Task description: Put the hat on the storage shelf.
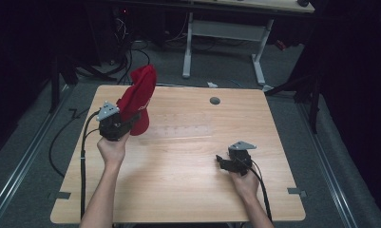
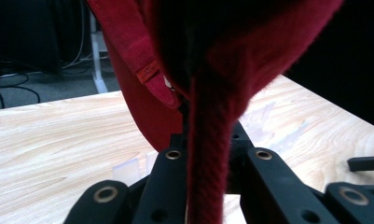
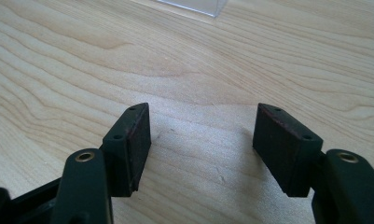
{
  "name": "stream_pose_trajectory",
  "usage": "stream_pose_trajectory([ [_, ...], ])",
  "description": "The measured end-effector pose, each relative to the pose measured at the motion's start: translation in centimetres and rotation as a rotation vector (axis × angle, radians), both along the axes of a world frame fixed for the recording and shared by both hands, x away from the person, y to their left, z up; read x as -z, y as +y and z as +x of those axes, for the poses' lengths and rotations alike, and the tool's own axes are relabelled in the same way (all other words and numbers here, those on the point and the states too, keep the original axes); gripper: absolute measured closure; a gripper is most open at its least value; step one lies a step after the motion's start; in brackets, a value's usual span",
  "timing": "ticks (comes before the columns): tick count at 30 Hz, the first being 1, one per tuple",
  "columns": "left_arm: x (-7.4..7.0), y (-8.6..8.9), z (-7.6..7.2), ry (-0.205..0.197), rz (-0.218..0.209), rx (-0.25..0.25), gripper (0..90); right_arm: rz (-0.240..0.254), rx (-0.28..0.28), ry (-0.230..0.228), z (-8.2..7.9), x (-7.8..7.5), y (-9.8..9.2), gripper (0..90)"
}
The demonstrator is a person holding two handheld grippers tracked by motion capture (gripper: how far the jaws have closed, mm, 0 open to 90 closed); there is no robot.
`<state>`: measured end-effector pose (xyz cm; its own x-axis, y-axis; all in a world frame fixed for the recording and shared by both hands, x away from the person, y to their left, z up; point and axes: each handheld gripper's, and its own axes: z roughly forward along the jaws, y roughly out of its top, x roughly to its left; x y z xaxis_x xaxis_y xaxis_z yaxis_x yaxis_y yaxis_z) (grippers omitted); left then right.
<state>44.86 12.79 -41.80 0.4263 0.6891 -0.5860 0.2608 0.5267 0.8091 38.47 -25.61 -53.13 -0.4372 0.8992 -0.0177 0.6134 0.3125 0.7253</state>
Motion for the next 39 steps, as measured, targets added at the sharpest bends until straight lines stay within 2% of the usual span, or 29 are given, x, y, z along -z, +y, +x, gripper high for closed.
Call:
stream_pose_trajectory([
  [11, 1.1, -0.1, 0.9, 0.008, 0.028, -0.027, 83.5, 0.0, 0.001, 0.0, 0.0, 0.0, 0.0, 36.9],
  [26, 2.5, -0.9, 1.7, 0.014, 0.091, -0.053, 83.4, -0.002, -0.001, -0.002, 0.0, 0.0, 0.0, 36.5],
  [30, 2.9, -1.1, 1.7, 0.018, 0.096, -0.056, 83.4, -0.001, -0.001, -0.001, 0.0, 0.0, 0.0, 36.5],
  [36, 3.9, -1.1, 1.9, 0.041, 0.082, -0.061, 83.2, 0.0, -0.001, -0.001, 0.0, 0.0, 0.0, 36.4],
  [39, 4.2, -1.2, 1.8, 0.048, 0.091, -0.059, 82.9, -0.001, 0.0, -0.002, 0.0, 0.0, 0.1, 36.4],
])
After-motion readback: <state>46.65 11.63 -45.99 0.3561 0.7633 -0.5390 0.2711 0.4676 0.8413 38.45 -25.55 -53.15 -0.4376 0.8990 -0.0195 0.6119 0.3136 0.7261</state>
